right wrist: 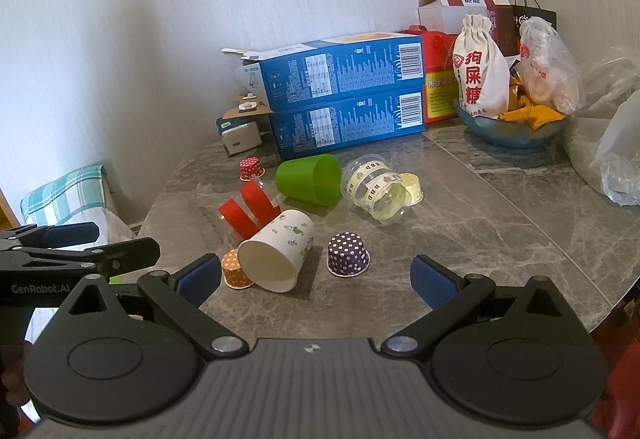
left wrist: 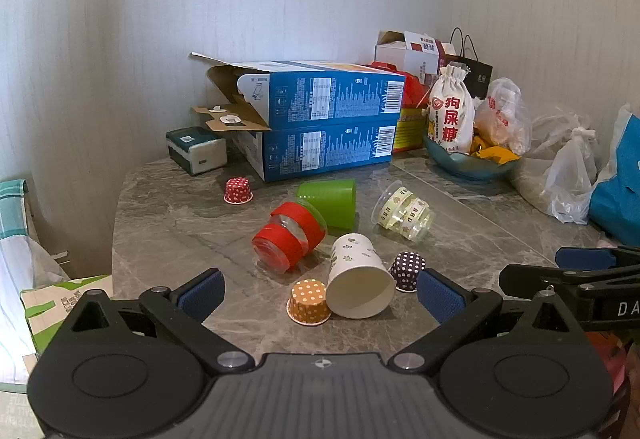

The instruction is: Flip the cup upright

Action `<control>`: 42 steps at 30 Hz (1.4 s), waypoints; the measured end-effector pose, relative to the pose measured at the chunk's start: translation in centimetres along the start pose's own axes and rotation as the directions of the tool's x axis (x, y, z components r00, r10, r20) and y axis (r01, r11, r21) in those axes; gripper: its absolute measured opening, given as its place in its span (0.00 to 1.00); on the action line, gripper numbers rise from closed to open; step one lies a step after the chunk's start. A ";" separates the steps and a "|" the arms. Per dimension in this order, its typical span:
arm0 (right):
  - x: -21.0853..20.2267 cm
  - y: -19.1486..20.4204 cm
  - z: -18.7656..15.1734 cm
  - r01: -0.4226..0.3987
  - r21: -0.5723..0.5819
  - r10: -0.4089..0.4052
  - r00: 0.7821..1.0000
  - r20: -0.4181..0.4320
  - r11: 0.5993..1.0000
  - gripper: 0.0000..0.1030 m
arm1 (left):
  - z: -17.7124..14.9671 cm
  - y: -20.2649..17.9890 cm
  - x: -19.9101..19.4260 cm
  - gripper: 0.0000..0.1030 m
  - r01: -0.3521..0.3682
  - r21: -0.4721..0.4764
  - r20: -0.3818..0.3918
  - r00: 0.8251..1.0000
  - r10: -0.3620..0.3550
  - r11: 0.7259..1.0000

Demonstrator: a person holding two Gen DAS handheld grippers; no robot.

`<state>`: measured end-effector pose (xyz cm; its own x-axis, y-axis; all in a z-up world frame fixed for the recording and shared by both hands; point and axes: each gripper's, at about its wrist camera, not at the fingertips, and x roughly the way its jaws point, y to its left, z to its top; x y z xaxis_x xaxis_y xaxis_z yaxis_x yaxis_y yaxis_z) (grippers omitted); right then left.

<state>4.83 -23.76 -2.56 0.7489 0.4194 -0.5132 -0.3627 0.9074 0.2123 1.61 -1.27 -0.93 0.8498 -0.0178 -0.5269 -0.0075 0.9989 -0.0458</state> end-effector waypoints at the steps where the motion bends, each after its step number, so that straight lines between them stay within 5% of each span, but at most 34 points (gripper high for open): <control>1: 0.0 0.0 0.0 0.000 0.000 0.000 1.000 0.000 1.000 0.99 | 0.0 0.0 0.0 1.00 0.001 -0.001 0.000 1.000 -0.001 1.000; 42: 0.1 0.1 0.1 0.008 0.002 -0.008 1.000 -0.019 1.000 0.99 | 0.1 -0.4 -0.3 1.00 0.014 -0.004 0.000 1.000 -0.014 1.000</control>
<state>4.92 -23.61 -2.47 0.7408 0.4117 -0.5307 -0.3556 0.9107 0.2102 1.43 -1.68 -0.69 0.8500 -0.0316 -0.5258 0.0023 0.9984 -0.0563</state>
